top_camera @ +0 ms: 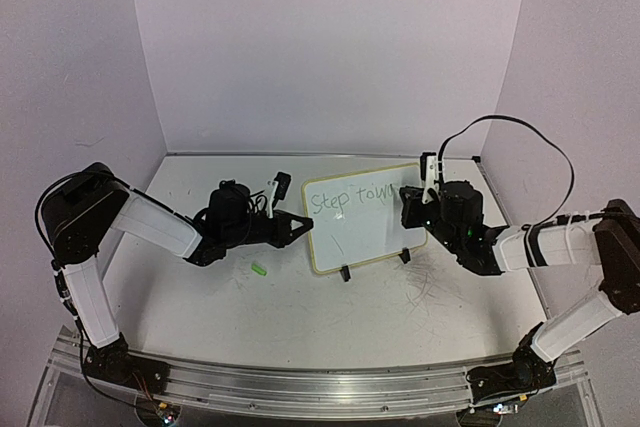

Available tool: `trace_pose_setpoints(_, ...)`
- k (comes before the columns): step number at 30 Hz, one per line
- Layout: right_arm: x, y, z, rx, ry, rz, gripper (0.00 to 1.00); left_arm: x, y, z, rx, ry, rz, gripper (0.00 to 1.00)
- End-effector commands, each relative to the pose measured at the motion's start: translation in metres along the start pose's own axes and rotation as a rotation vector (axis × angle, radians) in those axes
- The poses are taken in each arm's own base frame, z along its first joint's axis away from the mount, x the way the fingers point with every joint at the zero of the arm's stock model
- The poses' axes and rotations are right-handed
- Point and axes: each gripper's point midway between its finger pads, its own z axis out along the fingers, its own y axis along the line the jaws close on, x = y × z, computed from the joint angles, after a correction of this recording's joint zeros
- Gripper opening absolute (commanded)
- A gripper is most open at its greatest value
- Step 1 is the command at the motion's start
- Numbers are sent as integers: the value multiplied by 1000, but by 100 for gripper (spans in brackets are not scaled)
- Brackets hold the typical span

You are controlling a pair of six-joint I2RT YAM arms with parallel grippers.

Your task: Write a sentence on the whiteboard

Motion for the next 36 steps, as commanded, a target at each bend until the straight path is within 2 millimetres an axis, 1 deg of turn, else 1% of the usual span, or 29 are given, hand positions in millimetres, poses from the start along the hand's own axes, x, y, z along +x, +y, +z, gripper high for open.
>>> trace_pose_setpoints(1, -9, 2, 1, -2, -26, 18, 0, -17, 0, -4, -31, -36, 39, 0)
trace_pose_setpoints(5, 1, -1, -5, -8, -1, 27, 0, -18, 0, -3, -30, -36, 39, 0)
trace_pose_setpoints(13, 13, -5, -10, 1, 27, 32, 0, -19, -1, -4, -28, -38, 40, 0)
trace_pose_setpoints(24, 10, -10, -11, 31, 21, 22, 0, -16, 1, -4, -31, -32, 39, 0)
trace_pose_setpoints(30, 15, -12, -9, 40, 34, 15, 0, -17, 0, -5, -34, -34, 42, 0)
trace_pose_setpoints(34, 10, -12, -9, 44, 24, 8, 0, -17, 0, -5, -34, -34, 44, 0)
trace_pose_setpoints(36, -8, -6, -16, 12, -8, 15, 0, -17, 0, -5, -34, -34, 44, 0)
